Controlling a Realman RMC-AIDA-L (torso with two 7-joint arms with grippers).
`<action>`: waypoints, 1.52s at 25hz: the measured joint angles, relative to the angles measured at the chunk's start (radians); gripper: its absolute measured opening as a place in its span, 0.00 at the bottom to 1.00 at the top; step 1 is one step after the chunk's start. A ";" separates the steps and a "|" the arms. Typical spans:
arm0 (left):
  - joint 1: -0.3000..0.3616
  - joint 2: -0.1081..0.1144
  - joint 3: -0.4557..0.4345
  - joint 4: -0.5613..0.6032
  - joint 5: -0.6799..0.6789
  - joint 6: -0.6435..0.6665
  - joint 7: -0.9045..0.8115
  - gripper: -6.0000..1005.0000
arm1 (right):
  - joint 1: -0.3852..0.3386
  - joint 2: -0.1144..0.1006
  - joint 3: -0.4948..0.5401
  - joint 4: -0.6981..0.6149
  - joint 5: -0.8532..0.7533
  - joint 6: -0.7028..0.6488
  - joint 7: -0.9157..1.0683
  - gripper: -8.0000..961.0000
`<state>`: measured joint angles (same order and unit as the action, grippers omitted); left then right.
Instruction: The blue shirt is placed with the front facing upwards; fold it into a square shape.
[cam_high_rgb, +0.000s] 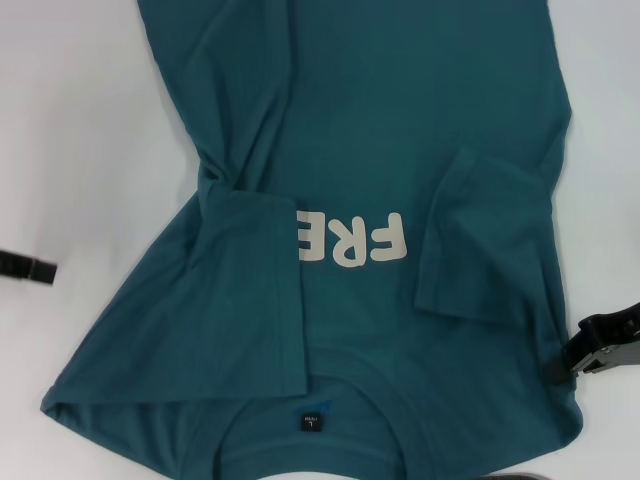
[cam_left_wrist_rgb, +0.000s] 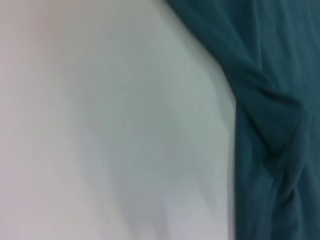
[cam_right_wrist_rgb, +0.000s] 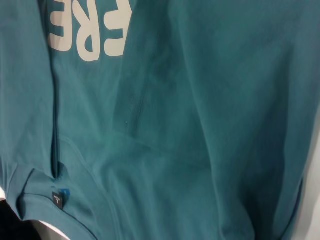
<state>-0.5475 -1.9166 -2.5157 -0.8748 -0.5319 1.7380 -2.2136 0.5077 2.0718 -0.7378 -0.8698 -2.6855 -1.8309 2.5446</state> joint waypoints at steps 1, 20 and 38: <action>-0.002 -0.001 0.001 0.008 0.010 0.002 0.002 0.58 | 0.000 0.000 0.000 0.001 0.000 0.002 -0.001 0.02; 0.073 0.018 -0.050 -0.027 0.026 0.167 0.066 0.58 | 0.024 0.000 -0.005 0.003 -0.004 0.016 0.011 0.02; 0.083 0.001 -0.031 0.043 0.046 0.180 0.109 0.58 | 0.032 -0.001 -0.006 0.012 -0.005 0.030 0.004 0.02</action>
<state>-0.4644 -1.9156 -2.5472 -0.8321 -0.4862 1.9179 -2.1051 0.5395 2.0708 -0.7442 -0.8582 -2.6907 -1.8007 2.5489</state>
